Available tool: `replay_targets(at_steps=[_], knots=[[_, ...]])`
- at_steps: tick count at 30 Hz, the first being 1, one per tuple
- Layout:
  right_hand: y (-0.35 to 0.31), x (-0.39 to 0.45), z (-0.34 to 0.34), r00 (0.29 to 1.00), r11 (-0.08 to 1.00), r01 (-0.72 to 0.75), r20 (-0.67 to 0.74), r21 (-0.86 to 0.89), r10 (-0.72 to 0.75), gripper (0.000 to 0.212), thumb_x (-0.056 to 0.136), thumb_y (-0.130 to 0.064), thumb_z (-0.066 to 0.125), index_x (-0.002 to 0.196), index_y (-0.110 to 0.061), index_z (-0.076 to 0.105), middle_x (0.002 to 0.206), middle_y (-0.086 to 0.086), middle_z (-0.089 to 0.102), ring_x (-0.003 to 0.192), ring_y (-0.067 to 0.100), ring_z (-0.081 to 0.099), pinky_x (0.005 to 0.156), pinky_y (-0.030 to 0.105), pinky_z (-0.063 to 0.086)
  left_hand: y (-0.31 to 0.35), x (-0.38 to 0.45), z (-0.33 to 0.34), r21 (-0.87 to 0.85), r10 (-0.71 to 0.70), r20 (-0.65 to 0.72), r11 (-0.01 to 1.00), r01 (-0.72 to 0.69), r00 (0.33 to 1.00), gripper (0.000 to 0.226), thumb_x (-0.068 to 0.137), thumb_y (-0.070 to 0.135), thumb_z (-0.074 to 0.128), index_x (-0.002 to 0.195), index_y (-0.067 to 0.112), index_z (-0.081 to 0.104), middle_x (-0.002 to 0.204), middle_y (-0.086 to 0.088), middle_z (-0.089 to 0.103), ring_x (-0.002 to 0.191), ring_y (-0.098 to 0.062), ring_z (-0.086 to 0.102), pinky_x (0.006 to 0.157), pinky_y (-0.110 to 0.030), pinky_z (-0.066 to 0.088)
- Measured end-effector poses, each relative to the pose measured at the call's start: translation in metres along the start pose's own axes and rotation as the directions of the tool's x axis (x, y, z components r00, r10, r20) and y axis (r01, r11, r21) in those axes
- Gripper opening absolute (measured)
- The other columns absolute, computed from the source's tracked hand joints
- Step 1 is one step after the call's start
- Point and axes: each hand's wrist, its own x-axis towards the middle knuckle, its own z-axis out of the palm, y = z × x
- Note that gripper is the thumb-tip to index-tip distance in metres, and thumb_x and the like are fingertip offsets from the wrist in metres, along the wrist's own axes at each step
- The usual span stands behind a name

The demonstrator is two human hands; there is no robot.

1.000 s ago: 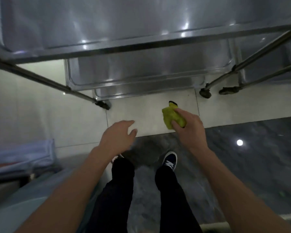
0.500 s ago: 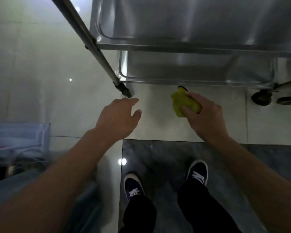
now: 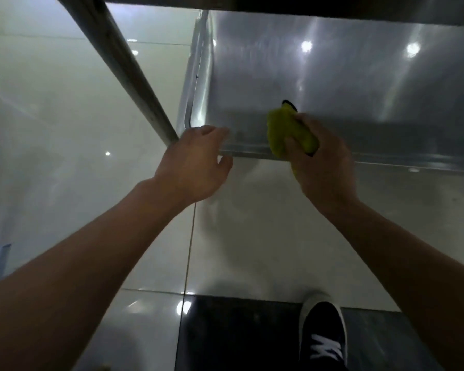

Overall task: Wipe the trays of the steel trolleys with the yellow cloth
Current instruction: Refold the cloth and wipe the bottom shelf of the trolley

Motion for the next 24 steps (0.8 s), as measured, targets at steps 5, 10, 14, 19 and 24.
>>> replay_targets(at_steps=[5, 10, 14, 19, 24], knots=[[0.025, 0.045, 0.007, 0.992, 0.998, 0.062, -0.108, 0.025, -0.059, 0.042, 0.097, -0.035, 0.06, 0.138, -0.026, 0.055, 0.12, 0.003, 0.064, 0.11, 0.026, 0.059, 0.093, 0.046, 0.051, -0.019, 0.038, 0.019, 0.054, 0.041, -0.014, 0.998, -0.04, 0.999, 0.052, 0.097, 0.033, 0.056, 0.147, 0.022, 0.046, 0.145, -0.004, 0.053, 0.134, -0.029, 0.046, 0.106, -0.053, 0.044], [0.051, 0.055, 0.012, 0.977, 0.992, 0.1, -0.182, -0.071, -0.111, 0.045, 0.098, -0.033, 0.058, 0.141, -0.024, 0.05, 0.13, 0.005, 0.059, 0.12, 0.029, 0.048, 0.094, 0.035, 0.039, -0.025, 0.064, 0.024, 0.115, 0.104, -0.026, 0.988, -0.101, 0.994, 0.039, 0.097, 0.031, 0.056, 0.132, 0.015, 0.057, 0.13, -0.008, 0.062, 0.121, -0.029, 0.054, 0.099, -0.05, 0.046], [0.058, 0.044, 0.036, 0.997, 0.972, 0.041, -0.051, -0.232, -0.055, 0.047, 0.1, -0.037, 0.053, 0.143, -0.02, 0.047, 0.142, 0.006, 0.053, 0.135, 0.029, 0.04, 0.111, 0.048, 0.028, -0.028, 0.058, 0.032, 0.171, 0.135, -0.029, 0.977, -0.129, 0.99, 0.034, 0.098, 0.032, 0.053, 0.126, 0.015, 0.06, 0.124, -0.007, 0.064, 0.118, -0.029, 0.057, 0.096, -0.049, 0.047], [0.066, 0.041, 0.044, 0.982, 0.844, 0.172, 0.023, -0.508, -0.187, 0.046, 0.102, -0.039, 0.043, 0.146, -0.025, 0.044, 0.157, 0.001, 0.037, 0.147, 0.024, 0.026, 0.116, 0.056, 0.007, -0.036, 0.041, 0.042, 0.224, 0.176, 0.001, 0.959, -0.172, 0.984, 0.034, 0.097, 0.031, 0.053, 0.128, 0.019, 0.063, 0.123, 0.0, 0.065, 0.117, -0.025, 0.059, 0.097, -0.05, 0.05], [0.074, 0.038, 0.043, 0.974, 0.821, 0.221, 0.078, -0.527, -0.212, 0.052, 0.102, -0.036, 0.045, 0.151, -0.02, 0.039, 0.154, 0.008, 0.041, 0.143, 0.032, 0.032, 0.115, 0.05, 0.026, -0.042, 0.036, 0.052, 0.327, 0.14, 0.0, 0.936, -0.132, 0.99, 0.037, 0.097, 0.036, 0.052, 0.129, 0.021, 0.062, 0.133, 0.002, 0.061, 0.123, -0.024, 0.055, 0.1, -0.048, 0.046]])
